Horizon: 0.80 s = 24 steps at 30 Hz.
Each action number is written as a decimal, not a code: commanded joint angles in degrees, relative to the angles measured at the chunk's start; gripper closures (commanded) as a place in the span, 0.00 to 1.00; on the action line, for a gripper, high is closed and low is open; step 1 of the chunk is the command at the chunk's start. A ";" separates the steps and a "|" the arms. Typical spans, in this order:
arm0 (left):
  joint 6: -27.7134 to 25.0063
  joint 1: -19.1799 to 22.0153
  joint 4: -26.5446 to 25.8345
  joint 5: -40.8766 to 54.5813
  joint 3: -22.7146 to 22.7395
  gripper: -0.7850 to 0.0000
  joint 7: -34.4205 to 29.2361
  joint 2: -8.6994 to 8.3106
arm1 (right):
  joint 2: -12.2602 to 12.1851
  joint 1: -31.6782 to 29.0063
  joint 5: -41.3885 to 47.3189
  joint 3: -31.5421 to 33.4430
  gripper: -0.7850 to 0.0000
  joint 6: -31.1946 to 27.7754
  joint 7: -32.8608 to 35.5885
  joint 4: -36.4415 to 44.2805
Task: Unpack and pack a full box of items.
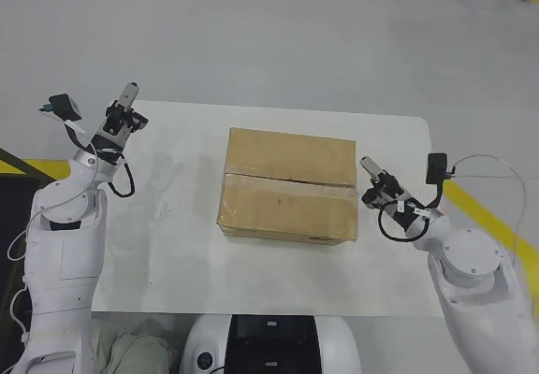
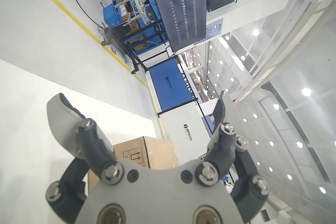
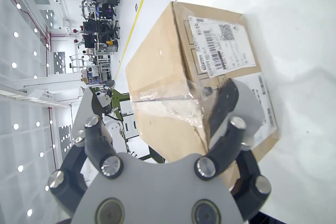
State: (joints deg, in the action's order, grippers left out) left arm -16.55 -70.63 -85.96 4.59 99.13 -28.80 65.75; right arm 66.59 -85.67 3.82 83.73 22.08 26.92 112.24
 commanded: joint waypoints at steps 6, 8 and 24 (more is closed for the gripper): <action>0.00 0.00 0.00 0.00 0.00 0.00 0.00 0.00 | 0.02 -2.23 1.65 2.51 0.00 -3.02 -3.23 -1.71; 0.00 0.00 0.00 0.00 0.00 0.00 0.00 0.00 | 0.07 -2.99 2.00 3.24 0.00 -4.68 -4.85 -2.01; 0.00 0.00 0.00 0.00 0.00 0.00 0.00 0.00 | 0.34 -6.68 2.29 8.67 0.00 -16.06 -13.24 -1.79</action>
State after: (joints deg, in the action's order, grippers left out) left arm -16.55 -70.63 -85.96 4.59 99.13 -28.80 65.75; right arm 66.93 -92.39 6.06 92.33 6.12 13.65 110.51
